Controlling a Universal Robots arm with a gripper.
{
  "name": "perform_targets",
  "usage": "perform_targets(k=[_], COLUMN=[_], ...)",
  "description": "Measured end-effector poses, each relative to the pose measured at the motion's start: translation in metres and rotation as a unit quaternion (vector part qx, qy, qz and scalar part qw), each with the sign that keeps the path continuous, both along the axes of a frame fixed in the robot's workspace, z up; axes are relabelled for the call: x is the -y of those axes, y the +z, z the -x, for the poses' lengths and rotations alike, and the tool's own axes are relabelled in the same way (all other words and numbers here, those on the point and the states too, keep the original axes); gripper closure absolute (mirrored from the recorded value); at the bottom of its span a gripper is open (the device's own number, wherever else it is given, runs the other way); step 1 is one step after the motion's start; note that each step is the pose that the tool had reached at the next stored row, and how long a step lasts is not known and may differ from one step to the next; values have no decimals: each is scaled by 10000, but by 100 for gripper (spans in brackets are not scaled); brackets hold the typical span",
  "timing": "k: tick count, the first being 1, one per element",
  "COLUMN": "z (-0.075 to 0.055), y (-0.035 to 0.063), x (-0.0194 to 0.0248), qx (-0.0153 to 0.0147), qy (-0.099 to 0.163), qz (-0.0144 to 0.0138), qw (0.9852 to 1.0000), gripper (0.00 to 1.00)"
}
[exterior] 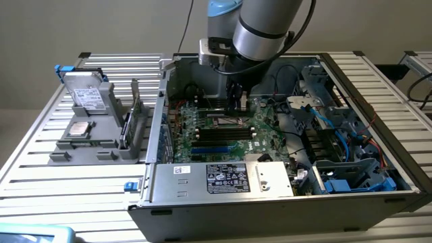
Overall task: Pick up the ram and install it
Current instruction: 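Insert the ram into the slot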
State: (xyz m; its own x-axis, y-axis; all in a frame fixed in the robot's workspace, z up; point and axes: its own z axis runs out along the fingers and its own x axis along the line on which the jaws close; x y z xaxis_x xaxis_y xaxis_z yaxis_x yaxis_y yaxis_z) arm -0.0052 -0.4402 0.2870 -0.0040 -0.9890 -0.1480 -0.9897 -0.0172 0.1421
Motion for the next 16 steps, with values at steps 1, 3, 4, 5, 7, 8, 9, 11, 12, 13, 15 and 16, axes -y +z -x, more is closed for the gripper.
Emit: perform_targets(k=[1, 3, 4, 5, 7, 8, 9, 11, 12, 13, 15, 16], z=[0, 0, 0, 0, 0, 0, 0, 0, 0, 0, 0, 1], y=[-18, -55, -72, -91, -126, -144, -164, -199, -217, -235, -272, -289], x=[-2, -7, -10, -12, -16, -18, -22, -26, -29, -31, -38, -41], qx=[2, 6, 8, 11, 19, 22, 27, 33, 36, 38, 43, 47], qy=[0, 0, 0, 0, 0, 0, 0, 0, 0, 0, 0, 0], qz=[0, 0, 0, 0, 0, 0, -1, 0, 0, 0, 0, 0], qw=[10000, 10000, 10000, 10000, 10000, 10000, 10000, 10000, 10000, 10000, 10000, 10000], gripper=[86, 86, 86, 86, 86, 86, 86, 86, 86, 86, 86, 86])
